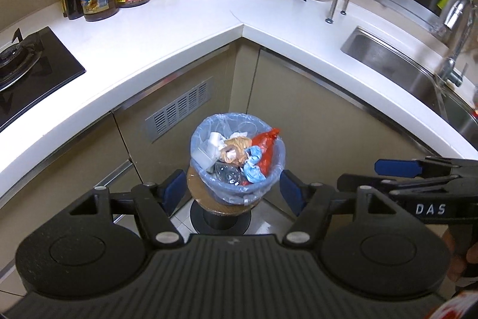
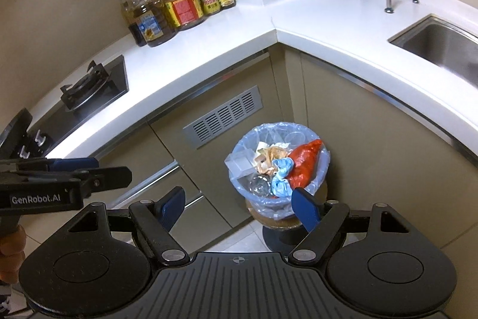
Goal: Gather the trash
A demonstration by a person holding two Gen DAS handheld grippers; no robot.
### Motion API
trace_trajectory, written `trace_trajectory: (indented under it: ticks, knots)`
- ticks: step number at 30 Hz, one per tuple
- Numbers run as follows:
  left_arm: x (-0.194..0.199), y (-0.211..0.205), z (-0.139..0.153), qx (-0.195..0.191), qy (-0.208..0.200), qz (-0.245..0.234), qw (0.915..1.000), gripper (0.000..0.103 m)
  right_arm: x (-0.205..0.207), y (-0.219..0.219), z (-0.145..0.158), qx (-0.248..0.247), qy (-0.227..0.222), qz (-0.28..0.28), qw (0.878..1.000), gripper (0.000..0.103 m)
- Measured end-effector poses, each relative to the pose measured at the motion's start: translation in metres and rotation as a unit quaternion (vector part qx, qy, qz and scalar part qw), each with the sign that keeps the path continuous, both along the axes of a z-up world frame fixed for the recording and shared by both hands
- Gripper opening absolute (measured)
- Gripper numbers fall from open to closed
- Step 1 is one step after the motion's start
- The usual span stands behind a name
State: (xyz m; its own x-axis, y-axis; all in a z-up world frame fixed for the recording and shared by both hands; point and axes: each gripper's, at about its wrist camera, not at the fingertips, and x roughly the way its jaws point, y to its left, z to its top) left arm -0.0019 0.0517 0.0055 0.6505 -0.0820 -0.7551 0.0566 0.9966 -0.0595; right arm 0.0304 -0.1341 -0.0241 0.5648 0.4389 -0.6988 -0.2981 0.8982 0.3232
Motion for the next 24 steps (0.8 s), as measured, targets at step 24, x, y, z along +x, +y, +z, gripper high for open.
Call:
trace_trajectory:
  ticks: [24]
  knots:
    - [-0.014,-0.012,0.006,-0.006,-0.003,-0.012,0.9999,0.068,-0.013,-0.011,0.012,-0.012,-0.008,-0.001,1.000,0.078]
